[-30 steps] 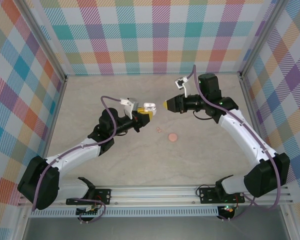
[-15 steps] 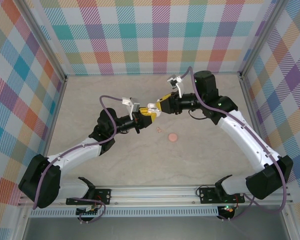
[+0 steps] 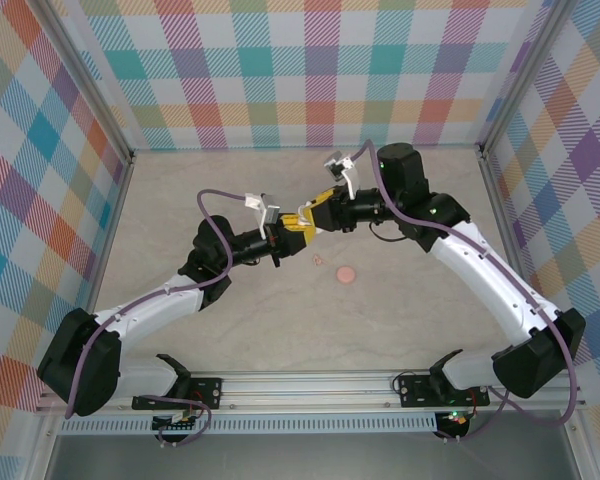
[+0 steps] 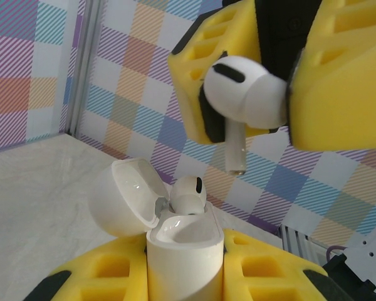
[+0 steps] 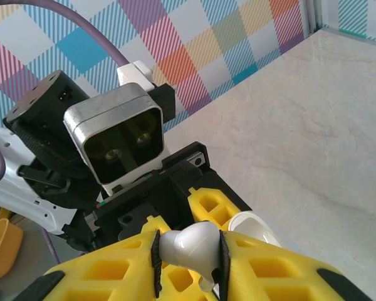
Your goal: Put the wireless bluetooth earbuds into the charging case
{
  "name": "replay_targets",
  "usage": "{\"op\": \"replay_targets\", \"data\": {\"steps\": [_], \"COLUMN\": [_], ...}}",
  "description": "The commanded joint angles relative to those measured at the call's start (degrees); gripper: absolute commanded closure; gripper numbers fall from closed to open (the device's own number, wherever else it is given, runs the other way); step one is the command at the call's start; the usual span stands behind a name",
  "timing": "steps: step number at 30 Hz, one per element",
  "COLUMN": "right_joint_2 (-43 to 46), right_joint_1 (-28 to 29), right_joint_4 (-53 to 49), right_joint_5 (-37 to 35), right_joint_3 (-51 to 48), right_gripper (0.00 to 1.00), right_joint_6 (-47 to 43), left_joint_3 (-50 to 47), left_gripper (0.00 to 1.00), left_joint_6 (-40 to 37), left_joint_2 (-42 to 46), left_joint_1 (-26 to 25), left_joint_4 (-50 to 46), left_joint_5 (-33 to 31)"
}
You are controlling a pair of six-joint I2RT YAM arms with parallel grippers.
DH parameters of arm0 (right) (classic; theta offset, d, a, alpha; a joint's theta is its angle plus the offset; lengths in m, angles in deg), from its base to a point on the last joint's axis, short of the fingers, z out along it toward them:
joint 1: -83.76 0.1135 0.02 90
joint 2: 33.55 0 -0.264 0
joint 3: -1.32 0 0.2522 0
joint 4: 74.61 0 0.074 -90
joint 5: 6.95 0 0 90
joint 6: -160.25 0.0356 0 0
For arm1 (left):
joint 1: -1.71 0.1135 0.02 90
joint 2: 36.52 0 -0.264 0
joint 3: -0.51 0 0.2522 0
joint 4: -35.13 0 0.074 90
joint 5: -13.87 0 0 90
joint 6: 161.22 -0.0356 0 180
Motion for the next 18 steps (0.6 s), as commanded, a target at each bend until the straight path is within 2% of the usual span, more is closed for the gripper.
{"op": "replay_targets", "data": {"steps": [1, 14, 18], "right_joint_2": [-0.99, -2.88, -2.92], "right_joint_1": [0.91, 2.80, 3.02], "right_joint_4": [0.66, -2.11, -2.61], "right_joint_5": [-1.19, -4.82, -4.84], "right_joint_3": [2.46, 4.15, 4.26], "right_gripper": [0.69, 0.69, 0.69], "right_joint_6": [-2.07, -3.65, -4.02], "left_joint_3": [2.08, 2.24, 1.74], "left_gripper": [0.99, 0.99, 0.99], "left_joint_6": [0.46, 0.60, 0.04], "left_joint_2": [0.18, 0.87, 1.83], "left_joint_1": [-0.62, -0.81, -0.81], "left_joint_4": [2.83, 2.36, 1.89], "left_joint_5": [0.88, -0.28, -2.52]}}
